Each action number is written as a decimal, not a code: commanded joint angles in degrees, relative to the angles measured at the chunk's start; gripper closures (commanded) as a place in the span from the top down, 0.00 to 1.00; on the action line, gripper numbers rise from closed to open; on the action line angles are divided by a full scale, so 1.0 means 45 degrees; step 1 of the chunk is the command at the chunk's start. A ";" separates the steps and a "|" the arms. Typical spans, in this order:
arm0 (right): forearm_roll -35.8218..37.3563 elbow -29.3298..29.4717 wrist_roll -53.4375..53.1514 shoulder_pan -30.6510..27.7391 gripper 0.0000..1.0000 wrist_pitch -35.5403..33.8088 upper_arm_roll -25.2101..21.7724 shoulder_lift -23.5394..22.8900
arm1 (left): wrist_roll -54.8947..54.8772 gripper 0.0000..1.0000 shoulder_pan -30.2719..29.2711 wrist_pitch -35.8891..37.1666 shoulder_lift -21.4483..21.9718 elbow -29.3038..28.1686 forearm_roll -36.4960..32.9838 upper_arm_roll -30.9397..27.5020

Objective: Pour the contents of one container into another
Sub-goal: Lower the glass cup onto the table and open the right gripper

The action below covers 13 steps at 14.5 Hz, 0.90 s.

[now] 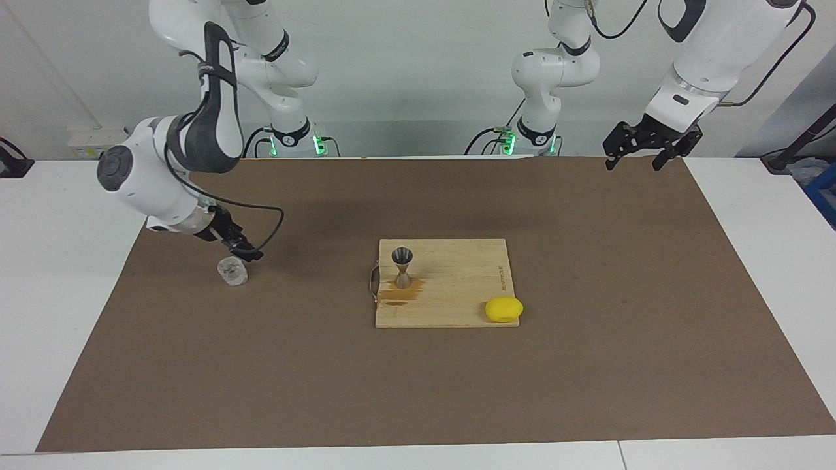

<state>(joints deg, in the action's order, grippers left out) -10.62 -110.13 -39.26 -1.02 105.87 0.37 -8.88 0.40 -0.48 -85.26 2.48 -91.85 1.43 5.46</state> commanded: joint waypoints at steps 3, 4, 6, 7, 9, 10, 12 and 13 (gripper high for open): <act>0.0954 -0.0352 0.0618 0.2138 1.00 0.0027 -0.0023 0.1132 | -0.0108 1.00 -0.0109 -0.0096 0.0366 -0.0371 -0.0063 0.0037; 0.0973 -0.0255 0.0618 0.2354 1.00 0.0143 -0.0023 0.1307 | -0.0108 1.00 -0.0109 -0.0096 0.0366 -0.0371 -0.0063 0.0037; 0.1284 0.0212 0.1258 0.2337 1.00 0.0106 -0.0023 0.1582 | -0.0108 1.00 -0.0109 -0.0096 0.0366 -0.0371 -0.0063 0.0037; 0.1479 0.0466 0.1862 0.2202 1.00 -0.0030 -0.0042 0.1757 | -0.0108 1.00 -0.0109 -0.0096 0.0366 -0.0371 -0.0063 0.0037; 0.1870 0.0838 0.2510 0.1909 1.00 -0.0458 -0.0082 0.2128 | -0.0108 1.00 -0.0109 -0.0096 0.0366 -0.0371 -0.0063 0.0037; 0.2085 0.1284 0.2919 0.1714 1.00 -0.0983 -0.0082 0.2246 | -0.0108 1.00 -0.0109 -0.0096 0.0366 -0.0371 -0.0063 0.0037; 0.2203 0.2766 0.3643 0.1382 1.00 -0.2427 -0.0062 0.2306 | -0.0108 1.00 -0.0109 -0.0096 0.0346 -0.0371 -0.0063 0.0037; 0.2223 0.3353 0.3820 0.1225 1.00 -0.2917 -0.0081 0.2209 | -0.0108 1.00 -0.0109 -0.0096 0.0366 -0.0371 -0.0063 0.0037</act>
<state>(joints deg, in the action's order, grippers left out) -1.96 -100.93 -24.79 5.97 97.58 -0.36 1.78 0.40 -0.48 -85.26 2.48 -91.85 1.43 5.46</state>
